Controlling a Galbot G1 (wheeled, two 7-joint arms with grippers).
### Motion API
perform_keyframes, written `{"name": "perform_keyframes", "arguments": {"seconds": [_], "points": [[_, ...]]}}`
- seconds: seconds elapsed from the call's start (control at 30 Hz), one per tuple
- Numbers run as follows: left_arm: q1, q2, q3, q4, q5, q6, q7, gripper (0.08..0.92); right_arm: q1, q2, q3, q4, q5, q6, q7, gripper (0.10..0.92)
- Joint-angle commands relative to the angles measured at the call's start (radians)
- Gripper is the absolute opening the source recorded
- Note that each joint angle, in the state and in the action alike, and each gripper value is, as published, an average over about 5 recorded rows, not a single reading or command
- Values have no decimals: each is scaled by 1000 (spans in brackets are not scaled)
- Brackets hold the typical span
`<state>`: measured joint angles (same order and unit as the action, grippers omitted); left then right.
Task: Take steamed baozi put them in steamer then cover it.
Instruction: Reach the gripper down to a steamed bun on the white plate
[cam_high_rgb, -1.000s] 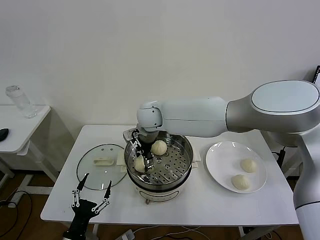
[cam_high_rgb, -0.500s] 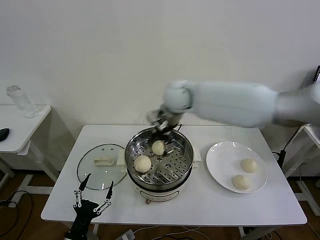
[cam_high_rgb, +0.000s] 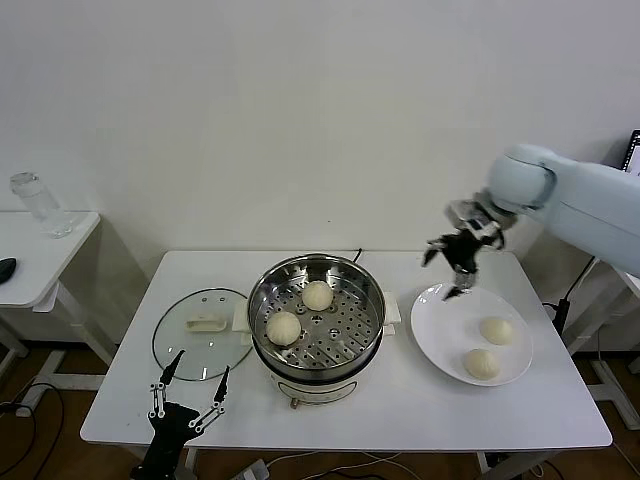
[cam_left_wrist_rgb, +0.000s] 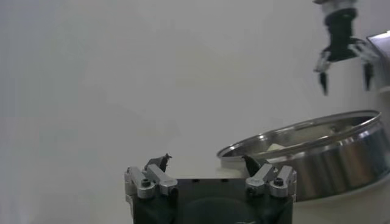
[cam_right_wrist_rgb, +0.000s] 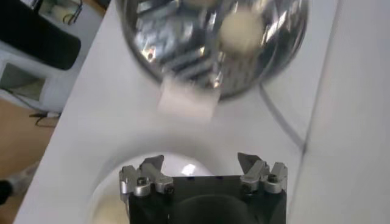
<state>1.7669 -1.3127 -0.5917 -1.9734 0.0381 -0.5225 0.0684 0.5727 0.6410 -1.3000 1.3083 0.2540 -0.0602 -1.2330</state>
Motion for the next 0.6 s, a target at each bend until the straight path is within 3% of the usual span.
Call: {"name": "perform_keyframes", "arguments": {"seconds": [0.03,0.6], "points": [[9,-4,-6,2,3,-6,-2,823,-215,-104,56,-96,-124,80,-29,823],[23,-10,-19,5,6,-12,-2,823,-387,-16,162,-169,-211,96,-28,823]]}}
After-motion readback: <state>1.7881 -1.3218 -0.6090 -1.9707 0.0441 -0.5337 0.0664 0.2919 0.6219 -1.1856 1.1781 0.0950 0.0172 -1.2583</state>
